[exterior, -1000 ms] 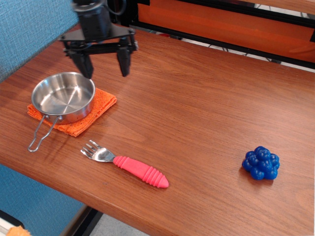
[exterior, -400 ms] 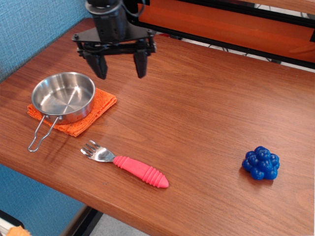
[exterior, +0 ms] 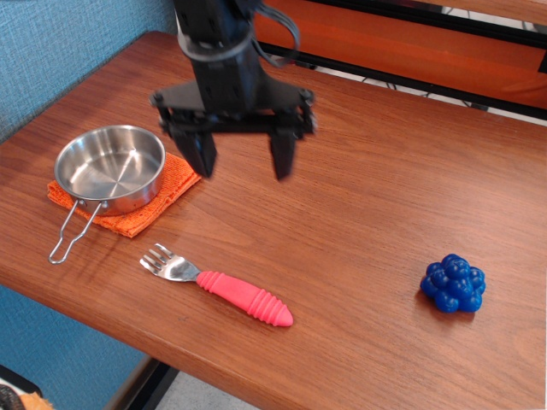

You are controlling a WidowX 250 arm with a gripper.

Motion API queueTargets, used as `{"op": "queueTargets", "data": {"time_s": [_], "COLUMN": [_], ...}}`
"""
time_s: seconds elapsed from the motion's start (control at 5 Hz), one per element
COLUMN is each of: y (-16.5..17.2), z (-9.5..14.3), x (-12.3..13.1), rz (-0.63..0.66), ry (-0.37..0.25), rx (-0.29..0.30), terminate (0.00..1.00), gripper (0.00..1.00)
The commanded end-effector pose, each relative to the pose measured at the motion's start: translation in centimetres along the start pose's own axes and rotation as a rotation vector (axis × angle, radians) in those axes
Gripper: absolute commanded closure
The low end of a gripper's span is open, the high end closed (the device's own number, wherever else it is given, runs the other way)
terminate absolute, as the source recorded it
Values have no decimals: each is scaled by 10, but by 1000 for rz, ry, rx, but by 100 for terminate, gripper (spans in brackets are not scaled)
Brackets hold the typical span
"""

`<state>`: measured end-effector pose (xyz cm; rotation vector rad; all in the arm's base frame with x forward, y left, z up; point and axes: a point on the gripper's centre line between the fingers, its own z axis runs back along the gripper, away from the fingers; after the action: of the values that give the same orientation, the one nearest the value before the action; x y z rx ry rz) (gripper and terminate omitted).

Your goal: Move pot to the left and set on top of orange cloth.

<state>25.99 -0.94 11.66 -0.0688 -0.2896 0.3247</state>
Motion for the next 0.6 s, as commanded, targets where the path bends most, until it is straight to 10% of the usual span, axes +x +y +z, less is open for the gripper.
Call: {"op": "queueTargets", "data": {"time_s": [0.0,0.4], "y": [-57,-108], "z": [10,2], "x": [-51,-86], "rz": [-202,-468], "ry": [12,9], "rx": [-108,-136], "terminate": [0,0], "gripper": [0,0]}}
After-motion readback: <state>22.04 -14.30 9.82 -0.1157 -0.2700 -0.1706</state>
